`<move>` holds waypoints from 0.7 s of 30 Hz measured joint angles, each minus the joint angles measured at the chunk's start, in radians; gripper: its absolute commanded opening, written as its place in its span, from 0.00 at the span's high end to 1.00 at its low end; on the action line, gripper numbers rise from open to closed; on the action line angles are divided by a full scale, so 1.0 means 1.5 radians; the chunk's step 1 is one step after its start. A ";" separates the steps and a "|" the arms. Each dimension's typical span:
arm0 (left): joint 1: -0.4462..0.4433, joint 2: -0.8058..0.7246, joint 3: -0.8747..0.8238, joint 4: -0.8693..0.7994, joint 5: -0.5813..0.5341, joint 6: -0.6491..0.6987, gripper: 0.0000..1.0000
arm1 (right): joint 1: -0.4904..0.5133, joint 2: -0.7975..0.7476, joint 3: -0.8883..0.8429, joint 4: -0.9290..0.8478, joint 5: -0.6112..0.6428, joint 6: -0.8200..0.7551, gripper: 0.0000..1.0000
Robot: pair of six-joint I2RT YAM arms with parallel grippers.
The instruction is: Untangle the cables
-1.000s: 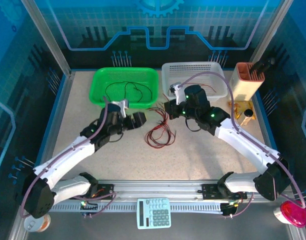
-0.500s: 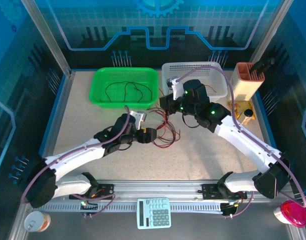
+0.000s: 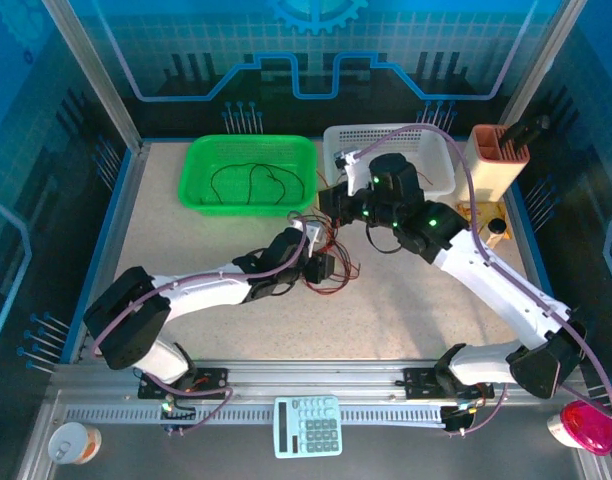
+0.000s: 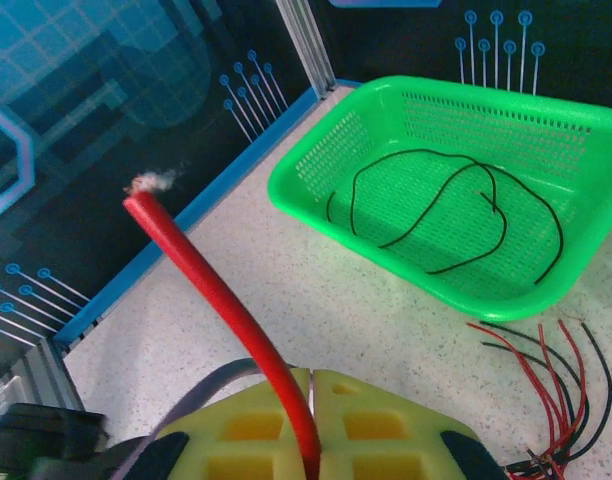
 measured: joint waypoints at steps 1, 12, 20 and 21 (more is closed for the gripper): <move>0.000 0.001 -0.003 0.003 -0.006 0.000 0.63 | 0.000 -0.003 0.007 -0.003 -0.002 0.000 1.00; 0.000 0.043 -0.043 0.033 -0.038 -0.013 0.63 | -0.051 -0.013 0.111 0.001 -0.076 0.046 1.00; 0.000 0.043 -0.074 0.048 -0.042 -0.022 0.61 | -0.122 -0.013 0.190 0.025 -0.108 0.098 1.00; 0.000 0.043 -0.077 0.050 -0.043 -0.024 0.61 | -0.132 -0.013 0.204 0.029 -0.111 0.105 1.00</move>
